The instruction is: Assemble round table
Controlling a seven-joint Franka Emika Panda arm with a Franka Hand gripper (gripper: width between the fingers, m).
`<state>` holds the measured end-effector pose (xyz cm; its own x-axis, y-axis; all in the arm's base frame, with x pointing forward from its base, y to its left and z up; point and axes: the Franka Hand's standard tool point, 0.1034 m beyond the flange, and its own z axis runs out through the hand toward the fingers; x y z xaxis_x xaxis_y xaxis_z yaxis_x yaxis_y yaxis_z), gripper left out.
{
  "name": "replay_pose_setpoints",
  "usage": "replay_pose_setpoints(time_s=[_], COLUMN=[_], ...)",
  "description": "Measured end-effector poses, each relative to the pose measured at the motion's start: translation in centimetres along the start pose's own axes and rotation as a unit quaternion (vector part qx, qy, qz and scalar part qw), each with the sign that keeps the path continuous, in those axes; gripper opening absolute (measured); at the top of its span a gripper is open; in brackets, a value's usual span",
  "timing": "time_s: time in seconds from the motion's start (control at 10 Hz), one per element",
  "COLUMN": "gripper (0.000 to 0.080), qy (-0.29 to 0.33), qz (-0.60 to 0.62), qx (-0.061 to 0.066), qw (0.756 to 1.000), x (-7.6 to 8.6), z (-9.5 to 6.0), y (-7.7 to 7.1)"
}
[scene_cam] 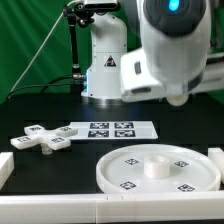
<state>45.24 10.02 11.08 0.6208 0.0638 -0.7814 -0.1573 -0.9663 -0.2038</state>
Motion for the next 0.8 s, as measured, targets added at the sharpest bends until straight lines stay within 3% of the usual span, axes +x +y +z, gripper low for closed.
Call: replay_pose_setpoints(time_s=[0.3,0.4,0.5,0.8], gripper=[0.0407,0.0407,0.0409,0.0409], qy=[0.015,0.047,0.09,0.173], qz=[0.001,0.001,-0.02,-0.037], qx=[0.0,0.0,-0.003,-0.006], qw=[1.0,0.999,0.996,0.984], x=[0.6,1.3,1.8,-0.7], z=[0.3,-0.1,-0.8,-5.4], y=[0.1,0.1,0.4,0.5])
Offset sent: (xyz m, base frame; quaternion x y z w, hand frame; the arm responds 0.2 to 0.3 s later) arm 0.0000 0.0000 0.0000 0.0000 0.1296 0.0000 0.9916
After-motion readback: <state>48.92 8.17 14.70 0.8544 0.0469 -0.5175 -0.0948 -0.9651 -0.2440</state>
